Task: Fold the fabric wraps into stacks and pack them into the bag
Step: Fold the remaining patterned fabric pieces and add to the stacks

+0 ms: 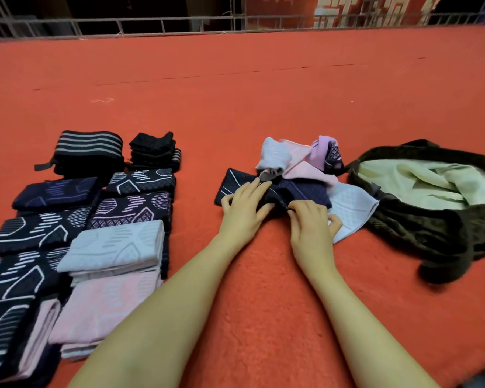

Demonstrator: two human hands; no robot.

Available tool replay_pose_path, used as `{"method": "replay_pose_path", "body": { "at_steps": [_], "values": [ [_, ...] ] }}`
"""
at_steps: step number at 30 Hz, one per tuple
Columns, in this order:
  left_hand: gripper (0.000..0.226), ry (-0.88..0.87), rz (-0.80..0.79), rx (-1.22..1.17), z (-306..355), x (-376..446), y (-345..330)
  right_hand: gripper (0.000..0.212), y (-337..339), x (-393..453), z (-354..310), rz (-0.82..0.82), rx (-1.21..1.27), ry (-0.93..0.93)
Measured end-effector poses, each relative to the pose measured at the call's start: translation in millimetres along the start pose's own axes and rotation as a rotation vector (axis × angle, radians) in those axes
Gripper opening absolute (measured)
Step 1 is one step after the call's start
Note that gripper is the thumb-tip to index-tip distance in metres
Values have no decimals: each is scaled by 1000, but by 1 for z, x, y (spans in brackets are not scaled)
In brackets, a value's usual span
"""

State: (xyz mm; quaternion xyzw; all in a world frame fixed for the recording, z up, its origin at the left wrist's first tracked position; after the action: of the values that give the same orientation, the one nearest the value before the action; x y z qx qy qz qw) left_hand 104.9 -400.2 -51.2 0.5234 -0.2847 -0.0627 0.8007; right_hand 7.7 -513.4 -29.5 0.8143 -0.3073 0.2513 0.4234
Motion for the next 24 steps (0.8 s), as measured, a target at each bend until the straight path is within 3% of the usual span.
{"method": "replay_pose_path", "body": {
  "at_steps": [4,8,12,19,24],
  "values": [
    [39,-117,96,-59,9,-1,10,26,8,-1,5,82,37,-43],
    [42,-240,11,-35,28,-17,11,28,17,-1,16,131,86,-143],
    [46,-165,-80,-46,29,-42,16,27,22,-7,13,98,197,-175],
    [40,-291,133,195,53,-98,59,25,50,-39,-12,86,146,-108],
    [41,-287,91,195,79,-134,61,15,68,-61,-24,86,141,-165]
  ]
}}
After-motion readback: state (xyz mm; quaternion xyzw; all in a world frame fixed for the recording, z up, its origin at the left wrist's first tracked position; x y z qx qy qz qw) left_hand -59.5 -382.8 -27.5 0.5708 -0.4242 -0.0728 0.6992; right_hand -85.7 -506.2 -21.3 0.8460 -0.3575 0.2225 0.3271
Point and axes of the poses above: each hand's wrist, its own x-axis towards the middle knuckle, its own y-axis out of the back of the hand, z = x × y, the point moved 10 cm from there along x, towards the middle knuckle, and after that the axes turned 8 degrees about x, right-handed, at the moved point
